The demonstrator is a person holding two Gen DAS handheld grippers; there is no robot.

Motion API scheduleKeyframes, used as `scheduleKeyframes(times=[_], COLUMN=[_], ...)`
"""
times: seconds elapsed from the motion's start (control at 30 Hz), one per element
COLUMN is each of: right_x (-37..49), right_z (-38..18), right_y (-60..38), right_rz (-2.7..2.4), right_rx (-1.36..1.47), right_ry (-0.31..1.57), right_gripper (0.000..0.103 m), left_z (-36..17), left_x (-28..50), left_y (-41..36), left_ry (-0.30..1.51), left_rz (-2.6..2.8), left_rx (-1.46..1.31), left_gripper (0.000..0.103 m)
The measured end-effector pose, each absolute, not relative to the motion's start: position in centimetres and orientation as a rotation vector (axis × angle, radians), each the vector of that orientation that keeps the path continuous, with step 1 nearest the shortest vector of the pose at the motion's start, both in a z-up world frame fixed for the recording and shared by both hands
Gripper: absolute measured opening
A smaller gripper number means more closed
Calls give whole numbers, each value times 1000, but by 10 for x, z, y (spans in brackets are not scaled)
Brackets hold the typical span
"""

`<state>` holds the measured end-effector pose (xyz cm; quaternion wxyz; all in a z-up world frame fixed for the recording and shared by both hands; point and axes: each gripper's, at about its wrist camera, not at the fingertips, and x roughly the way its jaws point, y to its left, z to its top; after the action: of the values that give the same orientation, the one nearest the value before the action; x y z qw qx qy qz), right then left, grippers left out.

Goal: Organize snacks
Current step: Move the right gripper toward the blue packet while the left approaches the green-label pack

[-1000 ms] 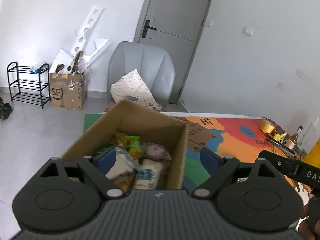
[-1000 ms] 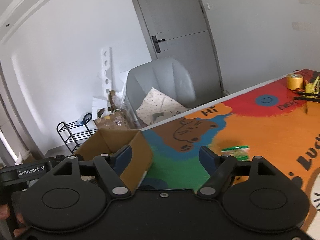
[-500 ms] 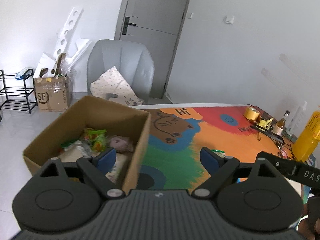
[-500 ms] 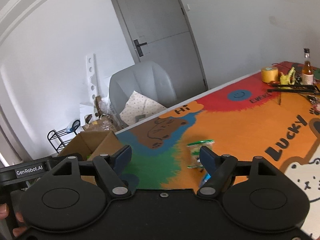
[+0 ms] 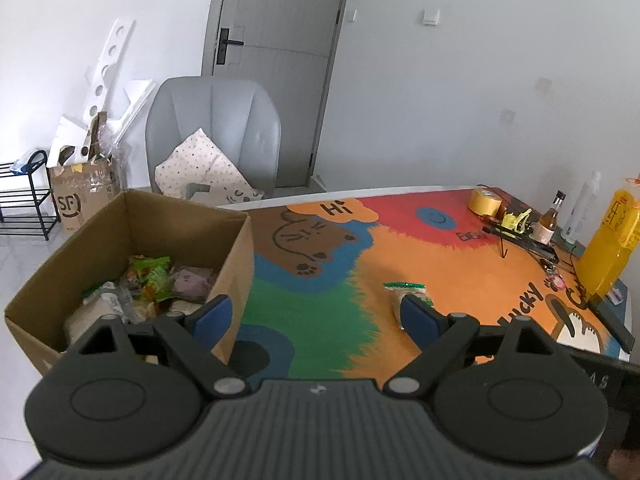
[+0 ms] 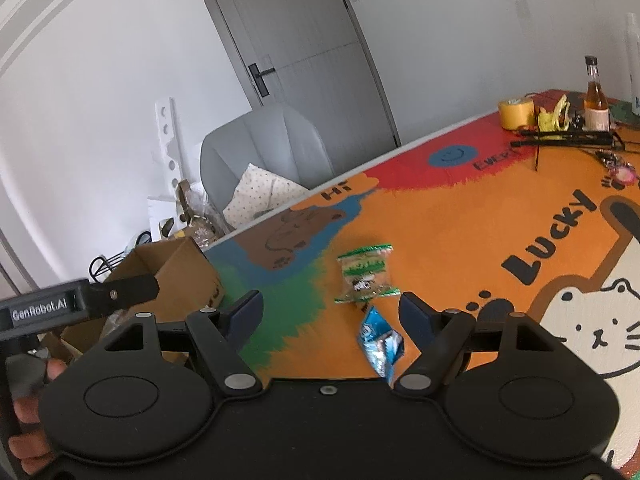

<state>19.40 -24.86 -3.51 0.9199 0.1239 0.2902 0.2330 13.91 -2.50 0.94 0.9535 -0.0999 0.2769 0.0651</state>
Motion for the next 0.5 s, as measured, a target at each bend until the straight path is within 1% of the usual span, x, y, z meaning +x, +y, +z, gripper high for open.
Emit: scheduleKeyframes(times=[0.37, 0.43, 0.5], right_x=[217, 222, 227], right_z=[-66, -74, -81], right_y=[-251, -250, -249], right_rz=[477, 480, 480], right_rx=[268, 274, 278], right_ry=[671, 689, 709], right_gripper=[74, 72, 67], left_z=[-7, -12, -16], left_x=[164, 169, 175], left_y=[-41, -42, -43], left_ry=[621, 633, 645], left_rz=[113, 110, 108], left_rx=[-175, -172, -169], left_gripper=[90, 90, 90])
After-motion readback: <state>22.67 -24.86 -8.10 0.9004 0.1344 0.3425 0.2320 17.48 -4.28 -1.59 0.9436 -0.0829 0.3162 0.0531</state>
